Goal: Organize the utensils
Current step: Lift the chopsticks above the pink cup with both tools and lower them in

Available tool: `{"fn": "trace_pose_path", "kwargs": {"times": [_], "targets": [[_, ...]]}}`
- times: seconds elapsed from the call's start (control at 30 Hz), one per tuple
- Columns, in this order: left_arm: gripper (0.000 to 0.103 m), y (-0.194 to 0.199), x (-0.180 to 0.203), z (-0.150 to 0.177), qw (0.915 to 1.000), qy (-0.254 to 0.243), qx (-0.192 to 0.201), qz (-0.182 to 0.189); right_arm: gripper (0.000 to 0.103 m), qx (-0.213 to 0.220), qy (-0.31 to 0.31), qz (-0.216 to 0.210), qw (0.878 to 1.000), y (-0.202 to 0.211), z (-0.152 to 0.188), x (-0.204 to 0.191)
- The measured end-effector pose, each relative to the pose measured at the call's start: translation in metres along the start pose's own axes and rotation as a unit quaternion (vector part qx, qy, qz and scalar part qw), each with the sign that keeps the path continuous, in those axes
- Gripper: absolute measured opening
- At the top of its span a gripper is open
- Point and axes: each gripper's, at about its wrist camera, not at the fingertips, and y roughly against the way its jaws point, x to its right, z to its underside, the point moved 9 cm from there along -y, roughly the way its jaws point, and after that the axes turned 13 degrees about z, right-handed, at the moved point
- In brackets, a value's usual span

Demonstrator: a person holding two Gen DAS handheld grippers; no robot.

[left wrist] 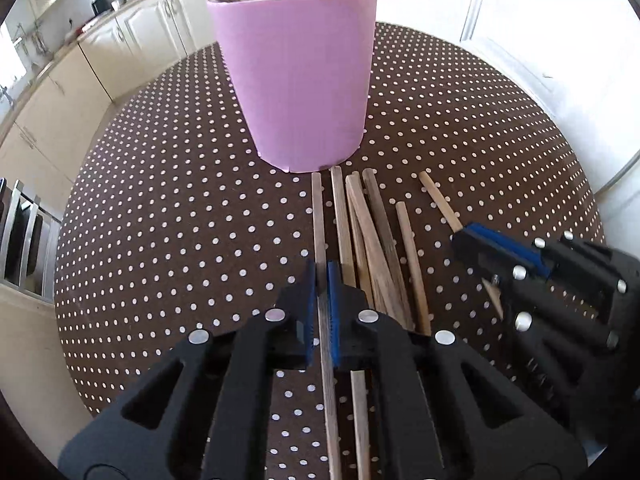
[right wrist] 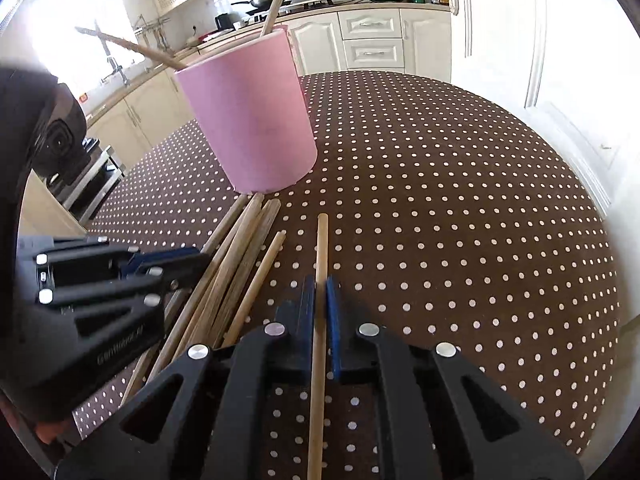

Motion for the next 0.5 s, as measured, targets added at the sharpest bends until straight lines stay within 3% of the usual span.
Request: {"fn": "trace_pose_path", "kwargs": {"times": [0.17,0.27,0.5], "targets": [[0.006,0.009,0.000,0.013,0.9992,0.016,0.037,0.000,0.005,0.003,-0.021,0.001,1.000,0.003,-0.003,0.001],[0.006,0.013,-0.004,0.019,0.9974,0.027,0.063,-0.022,0.005,0.009,-0.033,0.001,0.999,0.006,-0.005,0.006],[0.006,0.040,-0.008,0.026,0.9882,0.067,0.126,-0.054,0.005,0.065,-0.066,-0.025,0.995,0.031,-0.008,0.012]]}}
